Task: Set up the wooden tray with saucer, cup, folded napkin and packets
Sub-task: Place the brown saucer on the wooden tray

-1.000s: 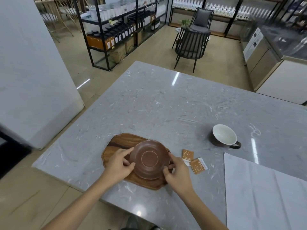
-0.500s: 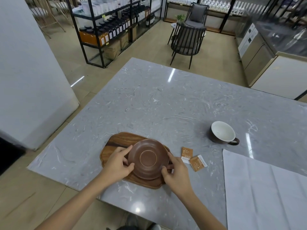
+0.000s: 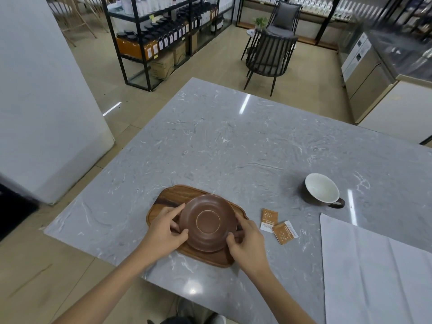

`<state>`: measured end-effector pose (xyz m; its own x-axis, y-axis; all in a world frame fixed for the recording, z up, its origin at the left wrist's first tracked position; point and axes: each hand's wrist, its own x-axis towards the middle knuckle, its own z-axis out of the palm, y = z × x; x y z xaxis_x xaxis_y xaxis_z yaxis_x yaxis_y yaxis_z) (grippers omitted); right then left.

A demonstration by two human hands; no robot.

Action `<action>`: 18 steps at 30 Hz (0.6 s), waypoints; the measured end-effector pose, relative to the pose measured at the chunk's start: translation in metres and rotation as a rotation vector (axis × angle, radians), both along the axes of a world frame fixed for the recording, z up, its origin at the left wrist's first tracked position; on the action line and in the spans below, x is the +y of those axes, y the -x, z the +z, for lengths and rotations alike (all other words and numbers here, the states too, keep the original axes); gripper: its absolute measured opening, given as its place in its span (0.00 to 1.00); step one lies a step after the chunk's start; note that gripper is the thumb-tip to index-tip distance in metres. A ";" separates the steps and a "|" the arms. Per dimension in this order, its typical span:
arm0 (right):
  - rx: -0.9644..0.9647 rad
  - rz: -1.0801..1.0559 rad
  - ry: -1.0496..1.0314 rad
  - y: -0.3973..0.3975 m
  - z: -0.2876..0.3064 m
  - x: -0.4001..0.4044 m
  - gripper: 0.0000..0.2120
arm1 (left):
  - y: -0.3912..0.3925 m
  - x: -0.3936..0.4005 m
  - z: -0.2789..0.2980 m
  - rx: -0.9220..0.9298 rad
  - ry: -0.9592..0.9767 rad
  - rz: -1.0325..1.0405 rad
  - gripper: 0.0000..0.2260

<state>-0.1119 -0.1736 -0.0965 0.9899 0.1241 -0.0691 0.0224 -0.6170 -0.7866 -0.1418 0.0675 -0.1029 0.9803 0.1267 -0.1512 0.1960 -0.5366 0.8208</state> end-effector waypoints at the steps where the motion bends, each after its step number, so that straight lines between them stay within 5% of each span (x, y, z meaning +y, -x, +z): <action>1: -0.004 -0.004 -0.005 0.000 -0.001 0.001 0.27 | 0.000 0.000 -0.001 -0.003 0.005 0.005 0.34; 18: 0.012 -0.013 -0.055 0.003 -0.006 -0.001 0.25 | -0.006 0.009 0.006 0.022 0.009 -0.033 0.29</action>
